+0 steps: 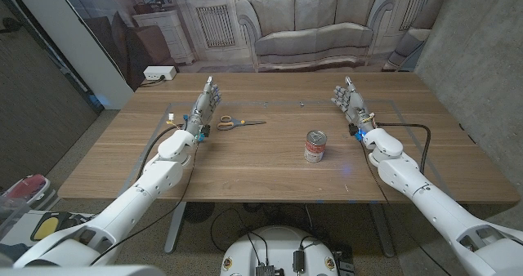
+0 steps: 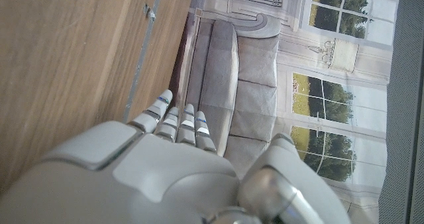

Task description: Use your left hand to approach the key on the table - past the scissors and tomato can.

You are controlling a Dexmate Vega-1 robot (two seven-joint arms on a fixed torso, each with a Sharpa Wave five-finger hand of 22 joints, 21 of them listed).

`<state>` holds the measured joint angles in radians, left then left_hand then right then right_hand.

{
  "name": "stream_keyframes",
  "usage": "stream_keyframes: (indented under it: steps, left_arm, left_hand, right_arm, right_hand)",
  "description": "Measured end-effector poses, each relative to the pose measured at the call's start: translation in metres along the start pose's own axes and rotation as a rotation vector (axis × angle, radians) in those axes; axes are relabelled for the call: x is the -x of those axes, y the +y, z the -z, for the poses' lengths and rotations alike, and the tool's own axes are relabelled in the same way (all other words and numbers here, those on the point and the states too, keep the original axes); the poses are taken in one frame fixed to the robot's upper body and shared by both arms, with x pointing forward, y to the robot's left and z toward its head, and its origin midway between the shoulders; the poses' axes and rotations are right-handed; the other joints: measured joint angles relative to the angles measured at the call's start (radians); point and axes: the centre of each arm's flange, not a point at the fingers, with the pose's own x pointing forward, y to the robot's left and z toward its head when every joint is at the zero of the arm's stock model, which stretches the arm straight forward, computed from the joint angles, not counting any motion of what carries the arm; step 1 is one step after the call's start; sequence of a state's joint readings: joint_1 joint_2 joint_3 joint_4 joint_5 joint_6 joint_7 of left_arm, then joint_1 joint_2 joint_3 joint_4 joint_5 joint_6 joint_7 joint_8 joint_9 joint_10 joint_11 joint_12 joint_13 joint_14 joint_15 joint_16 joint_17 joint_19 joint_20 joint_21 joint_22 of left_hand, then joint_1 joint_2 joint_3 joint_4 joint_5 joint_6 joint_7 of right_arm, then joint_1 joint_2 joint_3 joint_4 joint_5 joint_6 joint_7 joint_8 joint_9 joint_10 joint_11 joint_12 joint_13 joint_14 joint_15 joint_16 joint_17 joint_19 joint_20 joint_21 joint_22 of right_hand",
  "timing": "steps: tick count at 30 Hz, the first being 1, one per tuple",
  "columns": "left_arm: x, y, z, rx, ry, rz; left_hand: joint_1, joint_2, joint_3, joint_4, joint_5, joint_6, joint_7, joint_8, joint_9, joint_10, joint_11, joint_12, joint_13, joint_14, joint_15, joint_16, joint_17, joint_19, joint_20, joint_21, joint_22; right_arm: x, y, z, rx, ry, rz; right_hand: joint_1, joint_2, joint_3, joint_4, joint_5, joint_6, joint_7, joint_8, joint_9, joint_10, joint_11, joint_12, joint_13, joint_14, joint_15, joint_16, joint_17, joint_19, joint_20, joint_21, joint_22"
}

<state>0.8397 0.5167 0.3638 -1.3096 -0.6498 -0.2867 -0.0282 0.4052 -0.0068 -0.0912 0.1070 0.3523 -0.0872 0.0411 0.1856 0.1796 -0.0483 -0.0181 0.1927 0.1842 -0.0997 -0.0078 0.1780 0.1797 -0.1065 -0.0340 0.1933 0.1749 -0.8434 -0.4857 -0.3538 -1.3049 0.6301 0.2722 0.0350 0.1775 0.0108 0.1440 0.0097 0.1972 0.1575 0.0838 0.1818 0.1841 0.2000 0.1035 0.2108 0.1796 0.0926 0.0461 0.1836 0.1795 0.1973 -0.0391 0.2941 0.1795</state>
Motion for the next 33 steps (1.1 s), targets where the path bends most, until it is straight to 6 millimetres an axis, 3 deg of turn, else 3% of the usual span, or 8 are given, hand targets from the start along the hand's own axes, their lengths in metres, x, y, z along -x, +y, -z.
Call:
stream_keyframes:
  steps: [33]
  left_arm:
    - [0.017,-0.003,-0.015,-0.011,-0.016,0.006]
  left_hand:
    - [0.025,0.017,0.0,0.0,0.008,0.022,0.0,0.015,0.005,0.023,0.0,0.012,0.0,0.022,0.0,0.008,0.0,0.008,0.0,0.008,0.005]
  right_arm:
    - [0.006,0.005,0.002,-0.009,-0.004,-0.023]
  right_hand:
    - [0.0,0.0,0.0,0.0,0.0,0.0,0.0,0.0,0.0,0.0,0.0,0.0,0.0,0.003,-0.003,0.0,0.0,0.0,0.0,-0.006,0.0]
